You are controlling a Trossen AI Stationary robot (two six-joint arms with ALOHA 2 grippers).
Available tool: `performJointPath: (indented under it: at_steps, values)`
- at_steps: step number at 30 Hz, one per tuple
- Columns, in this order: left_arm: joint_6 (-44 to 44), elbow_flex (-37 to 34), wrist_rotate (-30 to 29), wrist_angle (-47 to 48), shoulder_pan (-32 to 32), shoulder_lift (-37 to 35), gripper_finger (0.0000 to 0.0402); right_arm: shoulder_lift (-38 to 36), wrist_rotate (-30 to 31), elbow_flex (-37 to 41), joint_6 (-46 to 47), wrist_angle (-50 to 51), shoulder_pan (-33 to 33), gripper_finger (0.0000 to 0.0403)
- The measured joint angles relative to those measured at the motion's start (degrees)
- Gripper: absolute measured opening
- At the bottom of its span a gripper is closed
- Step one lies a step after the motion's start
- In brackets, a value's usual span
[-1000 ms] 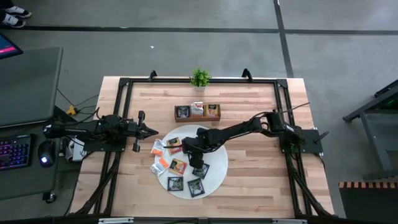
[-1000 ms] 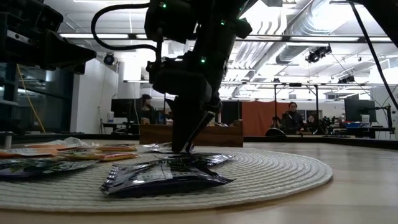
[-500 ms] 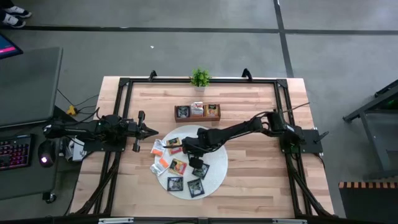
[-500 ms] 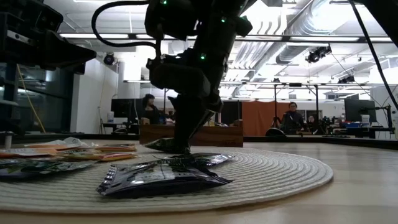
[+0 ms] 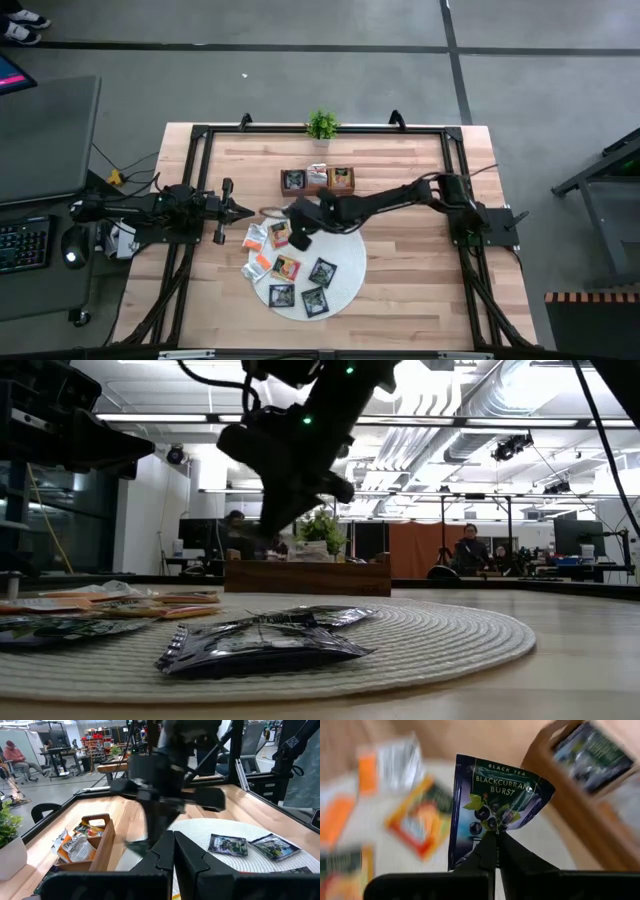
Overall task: Pick & Place Tea
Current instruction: Put the dark purple tea bag into the left section of the wooden organizer
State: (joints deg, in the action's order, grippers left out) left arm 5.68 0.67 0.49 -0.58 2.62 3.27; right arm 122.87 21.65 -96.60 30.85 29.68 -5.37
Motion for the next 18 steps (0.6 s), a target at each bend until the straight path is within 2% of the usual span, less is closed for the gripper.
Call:
performJointPath:
  at_steps: [9, 18]
  values:
    - [0.0, 0.0, 0.0, 0.0, 0.0, 0.0, 0.0001, 0.0, 5.0, 0.0, 7.8, -7.4, 5.4, 0.0001]
    - [0.0, 0.0, 0.0, 0.0, 0.0, 0.0, 0.0001, 2.1, 4.3, -0.1, 13.0, -11.5, 9.5, 0.0]
